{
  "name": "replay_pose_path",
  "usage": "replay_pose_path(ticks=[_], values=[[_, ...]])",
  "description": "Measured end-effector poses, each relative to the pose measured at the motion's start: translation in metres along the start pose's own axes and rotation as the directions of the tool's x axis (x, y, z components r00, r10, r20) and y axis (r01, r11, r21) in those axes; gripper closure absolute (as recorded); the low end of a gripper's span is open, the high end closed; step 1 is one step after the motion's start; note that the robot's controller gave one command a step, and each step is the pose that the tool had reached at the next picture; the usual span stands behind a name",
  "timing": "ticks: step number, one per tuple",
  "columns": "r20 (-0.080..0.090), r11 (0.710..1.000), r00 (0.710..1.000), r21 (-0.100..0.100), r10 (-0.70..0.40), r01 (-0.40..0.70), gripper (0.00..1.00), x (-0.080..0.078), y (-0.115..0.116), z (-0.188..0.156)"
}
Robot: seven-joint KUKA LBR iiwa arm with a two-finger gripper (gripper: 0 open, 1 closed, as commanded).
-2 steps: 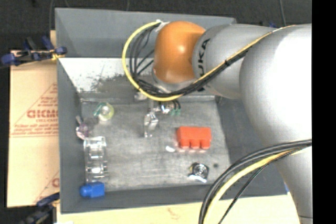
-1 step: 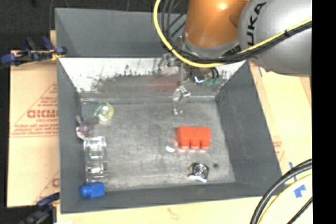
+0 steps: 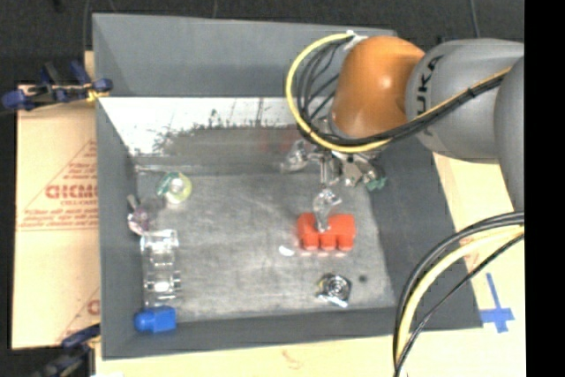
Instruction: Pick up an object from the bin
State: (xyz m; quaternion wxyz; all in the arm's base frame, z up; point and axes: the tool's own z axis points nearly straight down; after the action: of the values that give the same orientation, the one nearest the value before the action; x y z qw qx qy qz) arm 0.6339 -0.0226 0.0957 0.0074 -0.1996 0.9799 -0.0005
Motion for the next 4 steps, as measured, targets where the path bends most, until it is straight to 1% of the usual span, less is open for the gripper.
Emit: replay_pose_path(ticks=[1,2,3,4], values=[[-0.014,0.998,0.998,-0.002,-0.067,0.067,0.00,0.065,-0.003,-0.009],[-0.010,0.998,0.998,-0.002,-0.067,0.067,1.00,0.062,-0.002,-0.009],[-0.009,0.968,0.968,-0.004,-0.252,0.252,1.00,0.059,0.001,0.002],[-0.006,0.981,0.981,0.002,-0.195,0.195,1.00,0.074,-0.017,-0.122]])
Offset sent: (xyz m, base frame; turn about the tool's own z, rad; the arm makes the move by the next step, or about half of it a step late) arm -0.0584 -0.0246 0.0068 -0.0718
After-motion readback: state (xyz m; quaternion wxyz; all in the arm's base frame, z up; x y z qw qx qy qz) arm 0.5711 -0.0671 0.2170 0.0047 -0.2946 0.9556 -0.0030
